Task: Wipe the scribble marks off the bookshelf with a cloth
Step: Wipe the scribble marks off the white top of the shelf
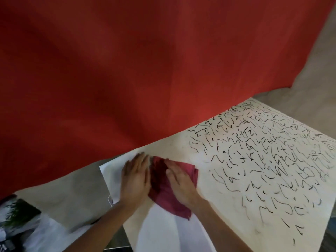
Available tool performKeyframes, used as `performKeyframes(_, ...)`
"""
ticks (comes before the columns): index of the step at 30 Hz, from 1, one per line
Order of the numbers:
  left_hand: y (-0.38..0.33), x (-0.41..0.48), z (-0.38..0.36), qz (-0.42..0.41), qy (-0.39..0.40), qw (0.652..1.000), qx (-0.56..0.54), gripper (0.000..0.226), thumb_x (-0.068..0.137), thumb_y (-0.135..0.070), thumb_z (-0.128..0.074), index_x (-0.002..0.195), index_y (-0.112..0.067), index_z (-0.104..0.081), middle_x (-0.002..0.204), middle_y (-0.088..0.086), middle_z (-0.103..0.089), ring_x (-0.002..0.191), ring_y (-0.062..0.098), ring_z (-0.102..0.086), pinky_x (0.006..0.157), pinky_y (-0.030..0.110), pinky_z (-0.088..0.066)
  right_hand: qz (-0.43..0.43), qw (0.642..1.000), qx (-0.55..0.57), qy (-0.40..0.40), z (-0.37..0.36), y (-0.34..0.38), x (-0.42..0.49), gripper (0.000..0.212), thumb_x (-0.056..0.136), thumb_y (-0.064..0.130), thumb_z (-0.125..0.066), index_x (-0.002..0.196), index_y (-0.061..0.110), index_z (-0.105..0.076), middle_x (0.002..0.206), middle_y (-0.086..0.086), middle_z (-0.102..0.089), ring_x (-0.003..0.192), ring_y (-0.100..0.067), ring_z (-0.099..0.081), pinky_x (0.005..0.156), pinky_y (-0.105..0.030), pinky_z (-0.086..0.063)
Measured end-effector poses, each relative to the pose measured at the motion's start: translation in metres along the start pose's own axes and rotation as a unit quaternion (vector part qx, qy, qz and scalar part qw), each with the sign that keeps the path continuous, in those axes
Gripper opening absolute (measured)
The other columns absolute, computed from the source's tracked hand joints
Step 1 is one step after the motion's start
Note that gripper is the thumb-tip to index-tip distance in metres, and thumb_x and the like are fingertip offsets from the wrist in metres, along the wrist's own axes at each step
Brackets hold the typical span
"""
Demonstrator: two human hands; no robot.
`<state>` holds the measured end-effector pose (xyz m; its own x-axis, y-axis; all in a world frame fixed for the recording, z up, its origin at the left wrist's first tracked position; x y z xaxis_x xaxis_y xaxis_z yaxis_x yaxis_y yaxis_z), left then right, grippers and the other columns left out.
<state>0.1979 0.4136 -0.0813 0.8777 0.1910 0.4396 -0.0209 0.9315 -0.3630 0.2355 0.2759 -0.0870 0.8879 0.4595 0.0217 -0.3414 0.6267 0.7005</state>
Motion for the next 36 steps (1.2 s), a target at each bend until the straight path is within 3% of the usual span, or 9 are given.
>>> performKeyframes(3, -0.057, 0.004, -0.018, -0.053, 0.093, 0.994, -0.013, 0.056, 0.086, -0.033, -0.027, 0.105, -0.005, -0.071, 0.112, 0.013, -0.069, 0.104, 0.029, -0.065, 0.093, 0.036, -0.047, -0.064, 0.983, 0.004, -0.174, 0.049, -0.040, -0.001, 0.059, 0.090, 0.040, -0.027, 0.128, 0.008, -0.058, 0.139, -0.008, -0.053, 0.131, -0.024, -0.047, 0.111, -0.029, -0.030)
performKeyframes(6, -0.078, 0.007, -0.049, 0.017, 0.260, 0.961, 0.090, 0.107, 0.068, -0.054, 0.016, 0.143, 0.005, -0.033, 0.149, 0.029, -0.030, 0.140, 0.040, -0.028, 0.116, 0.048, -0.015, -0.121, 0.979, -0.103, -0.129, 0.059, -0.070, -0.001, 0.068, 0.087, 0.044, -0.017, 0.138, 0.011, -0.048, 0.148, -0.006, -0.041, 0.141, -0.023, -0.031, 0.113, -0.038, -0.022)
performKeyframes(8, -0.083, 0.006, -0.065, 0.041, 0.293, 0.946, 0.133, 0.110, 0.066, -0.055, 0.021, 0.147, 0.011, -0.015, 0.151, 0.035, -0.016, 0.142, 0.046, -0.013, 0.113, 0.057, 0.004, -0.141, 0.970, -0.182, -0.078, 0.053, -0.084, -0.001, 0.061, 0.096, 0.041, -0.012, 0.148, 0.016, -0.031, 0.157, 0.000, -0.023, 0.147, -0.017, -0.013, 0.116, -0.032, -0.008)
performKeyframes(12, -0.075, 0.027, -0.082, 0.036, 0.293, 0.940, 0.169, 0.105, 0.069, -0.058, 0.018, 0.149, 0.005, -0.006, 0.154, 0.032, -0.006, 0.143, 0.047, -0.001, 0.108, 0.066, 0.008, -0.159, 0.955, -0.245, -0.059, 0.047, -0.084, 0.001, 0.079, 0.084, 0.051, 0.014, 0.153, 0.023, -0.013, 0.160, 0.008, -0.006, 0.148, -0.012, 0.002, 0.117, -0.033, 0.001)
performKeyframes(16, -0.058, 0.074, -0.097, 0.023, 0.287, 0.945, 0.154, 0.079, 0.096, -0.060, -0.018, 0.153, -0.007, -0.003, 0.159, 0.020, 0.001, 0.145, 0.040, 0.001, 0.106, 0.070, 0.002, -0.176, 0.952, -0.248, -0.043, 0.043, -0.090, 0.002, 0.092, 0.071, 0.056, 0.021, 0.153, 0.026, -0.006, 0.160, 0.013, 0.001, 0.147, -0.012, 0.010, 0.116, -0.039, 0.009)
performKeyframes(20, -0.057, 0.103, -0.104, 0.032, 0.281, 0.951, 0.123, 0.077, 0.096, -0.061, -0.021, 0.153, -0.012, -0.006, 0.160, 0.011, -0.010, 0.143, 0.033, -0.013, 0.108, 0.067, -0.009, -0.172, 0.949, -0.265, -0.026, 0.045, -0.092, 0.007, 0.079, 0.082, 0.058, 0.012, 0.153, 0.027, -0.003, 0.160, 0.012, 0.005, 0.147, -0.015, 0.011, 0.117, -0.044, 0.006)
performKeyframes(25, -0.025, 0.075, -0.083, 0.034, 0.264, 0.955, 0.129, 0.075, 0.095, -0.064, -0.020, 0.154, -0.020, -0.006, 0.161, 0.002, -0.006, 0.147, 0.027, -0.006, 0.107, 0.069, -0.003, -0.182, 0.945, -0.273, -0.005, 0.048, -0.091, 0.007, 0.056, 0.101, 0.047, -0.007, 0.153, 0.027, -0.001, 0.160, 0.010, 0.007, 0.147, -0.016, 0.011, 0.116, -0.045, 0.005)
performKeyframes(31, 0.041, 0.031, -0.033, 0.174, 0.246, 0.941, 0.155, 0.073, 0.095, -0.063, -0.015, 0.154, -0.021, -0.003, 0.161, 0.004, -0.001, 0.147, 0.030, 0.002, 0.109, 0.070, -0.004, -0.174, 0.948, -0.267, -0.005, 0.048, -0.088, 0.003, 0.054, 0.103, 0.041, -0.013, 0.153, 0.025, -0.001, 0.160, 0.008, 0.007, 0.147, -0.017, 0.011, 0.117, -0.045, 0.006)
performKeyframes(36, 0.019, -0.003, -0.026, 0.252, 0.238, 0.926, 0.147, 0.075, 0.096, -0.060, -0.013, 0.154, -0.015, -0.001, 0.161, 0.010, 0.006, 0.145, 0.038, 0.011, 0.106, 0.072, -0.001, -0.166, 0.949, -0.268, -0.020, 0.048, -0.088, 0.003, 0.053, 0.103, 0.038, -0.015, 0.154, 0.023, -0.005, 0.161, 0.006, 0.001, 0.148, -0.019, 0.007, 0.117, -0.046, 0.002)
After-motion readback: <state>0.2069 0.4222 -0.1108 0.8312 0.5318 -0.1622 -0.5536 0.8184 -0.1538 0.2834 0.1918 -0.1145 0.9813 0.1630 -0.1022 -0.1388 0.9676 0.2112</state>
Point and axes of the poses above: each hand's wrist, its own x-axis towards the middle knuckle, its own z-axis out of the back of the hand, y = z × x, the point moved 5 cm from there along x, towards the middle knuckle
